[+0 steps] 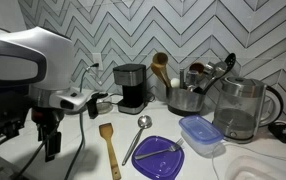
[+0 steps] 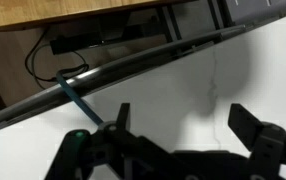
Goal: Pick up the coffee jar and slot it into the coffee machine
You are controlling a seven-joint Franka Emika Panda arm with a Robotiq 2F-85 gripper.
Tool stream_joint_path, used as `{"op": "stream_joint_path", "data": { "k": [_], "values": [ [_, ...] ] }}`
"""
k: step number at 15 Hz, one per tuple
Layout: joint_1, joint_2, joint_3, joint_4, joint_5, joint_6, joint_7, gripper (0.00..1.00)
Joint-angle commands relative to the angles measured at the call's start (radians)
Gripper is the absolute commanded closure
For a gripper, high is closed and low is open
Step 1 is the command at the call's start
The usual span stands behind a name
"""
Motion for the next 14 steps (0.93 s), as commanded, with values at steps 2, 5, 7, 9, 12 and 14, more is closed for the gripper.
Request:
{"op": "stream_joint_path", "data": {
  "k": [2, 5, 7, 9, 12, 14],
  "values": [
    [-0.016, 0.001, 0.015, 0.001, 0.006, -0.002, -0.006, 0.00],
    [-0.016, 0.001, 0.015, 0.001, 0.006, -0.002, -0.006, 0.00],
    [-0.016, 0.001, 0.015, 0.001, 0.006, -0.002, -0.006, 0.00],
    [-0.018, 0.004, 0.031, 0.025, -0.035, 0.005, -0.006, 0.00],
    [-0.009, 0.020, 0.081, 0.138, -0.148, -0.014, -0.007, 0.00],
    [0.008, 0.047, 0.110, 0.220, -0.202, -0.006, -0.028, 0.00]
  ]
}}
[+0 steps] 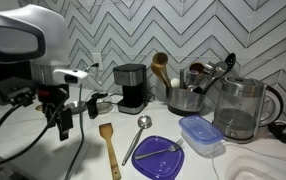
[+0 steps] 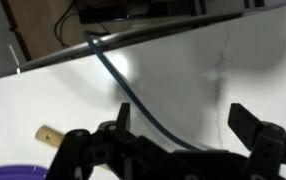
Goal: Pick up the coffee jar and slot it into the coffee machine
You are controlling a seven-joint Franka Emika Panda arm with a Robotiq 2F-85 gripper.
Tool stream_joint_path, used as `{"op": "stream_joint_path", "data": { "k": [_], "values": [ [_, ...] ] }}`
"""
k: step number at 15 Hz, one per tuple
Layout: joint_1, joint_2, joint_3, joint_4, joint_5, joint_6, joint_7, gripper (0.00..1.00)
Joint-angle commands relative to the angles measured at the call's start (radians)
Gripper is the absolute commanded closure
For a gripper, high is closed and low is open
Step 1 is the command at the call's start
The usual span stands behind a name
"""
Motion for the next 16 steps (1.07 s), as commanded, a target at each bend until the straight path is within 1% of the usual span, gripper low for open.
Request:
{"op": "stream_joint_path", "data": {
  "k": [1, 4, 7, 8, 12, 13, 14, 16],
  "values": [
    [0.018, 0.050, 0.055, 0.142, -0.098, -0.005, -0.042, 0.00],
    [0.060, 0.093, 0.087, 0.235, -0.101, 0.007, -0.099, 0.00],
    [0.103, 0.122, 0.117, 0.282, -0.072, 0.029, -0.124, 0.00],
    [0.115, 0.133, 0.125, 0.293, -0.055, 0.037, -0.115, 0.00],
    [0.128, 0.158, 0.158, 0.287, -0.074, 0.165, -0.060, 0.00],
    [0.130, 0.161, 0.158, 0.283, -0.070, 0.176, -0.055, 0.00],
    [0.129, 0.152, 0.155, 0.289, -0.076, 0.144, -0.072, 0.00],
    [0.130, 0.162, 0.157, 0.289, -0.076, 0.161, -0.069, 0.00]
  ]
}}
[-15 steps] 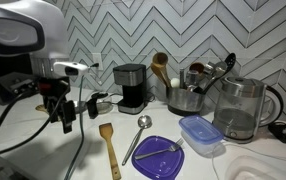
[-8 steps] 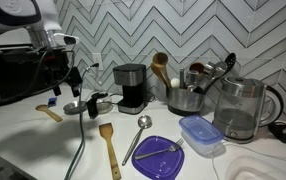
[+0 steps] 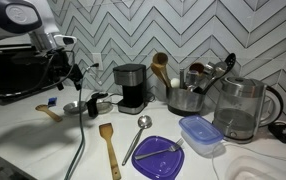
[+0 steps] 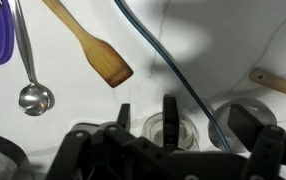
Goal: Pick up the coffee jar and slot it into the coffee machine
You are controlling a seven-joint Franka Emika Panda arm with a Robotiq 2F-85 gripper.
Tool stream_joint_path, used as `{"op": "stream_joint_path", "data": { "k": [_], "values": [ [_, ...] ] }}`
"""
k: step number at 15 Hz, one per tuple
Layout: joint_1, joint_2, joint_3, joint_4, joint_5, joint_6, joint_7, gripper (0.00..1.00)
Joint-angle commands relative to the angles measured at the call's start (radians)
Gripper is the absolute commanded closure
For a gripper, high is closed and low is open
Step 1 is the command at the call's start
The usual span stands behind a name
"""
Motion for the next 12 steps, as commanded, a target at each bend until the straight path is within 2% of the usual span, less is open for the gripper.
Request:
{"op": "stream_joint_path", "data": {
  "k": [1, 7, 12],
  "values": [
    [0.004, 0.002, -0.003, 0.002, -0.001, 0.000, 0.002, 0.00],
    [-0.001, 0.018, -0.002, 0.014, 0.001, -0.009, 0.028, 0.00],
    [0.005, 0.079, -0.002, 0.005, 0.014, 0.102, 0.025, 0.00]
  ]
}}
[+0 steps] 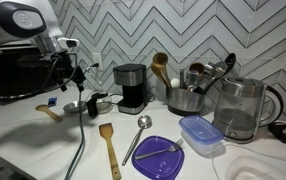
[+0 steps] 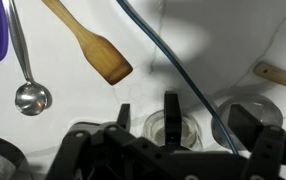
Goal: Pick up the coffee jar and slot it into the coffee machine
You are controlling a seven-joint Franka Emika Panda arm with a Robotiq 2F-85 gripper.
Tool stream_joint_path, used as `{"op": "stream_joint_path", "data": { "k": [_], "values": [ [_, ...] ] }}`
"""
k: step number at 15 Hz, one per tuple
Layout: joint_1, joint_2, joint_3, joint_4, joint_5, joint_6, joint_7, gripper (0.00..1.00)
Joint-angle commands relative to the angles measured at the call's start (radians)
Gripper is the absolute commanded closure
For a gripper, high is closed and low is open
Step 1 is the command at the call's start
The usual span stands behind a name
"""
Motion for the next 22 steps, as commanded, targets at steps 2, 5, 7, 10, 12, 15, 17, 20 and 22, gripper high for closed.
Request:
{"op": "stream_joint_path", "data": {
  "k": [2, 5, 7, 10, 12, 15, 17, 20, 22],
  "values": [
    [0.003, 0.074, 0.002, 0.000, 0.004, 0.121, 0.028, 0.00],
    [0.010, 0.122, 0.006, 0.000, 0.020, 0.206, 0.046, 0.00],
    [0.014, 0.149, 0.010, -0.001, 0.026, 0.250, 0.049, 0.00],
    [0.020, 0.190, 0.014, 0.001, 0.034, 0.291, 0.051, 0.00],
    [0.021, 0.210, 0.016, 0.001, 0.032, 0.303, 0.060, 0.00],
    [0.020, 0.233, 0.018, -0.002, 0.019, 0.330, 0.079, 0.00],
    [0.020, 0.245, 0.018, -0.002, 0.018, 0.351, 0.085, 0.00],
    [0.018, 0.260, 0.016, -0.003, 0.002, 0.379, 0.104, 0.00],
    [0.017, 0.267, 0.014, -0.004, -0.004, 0.391, 0.117, 0.00]
  ]
}}
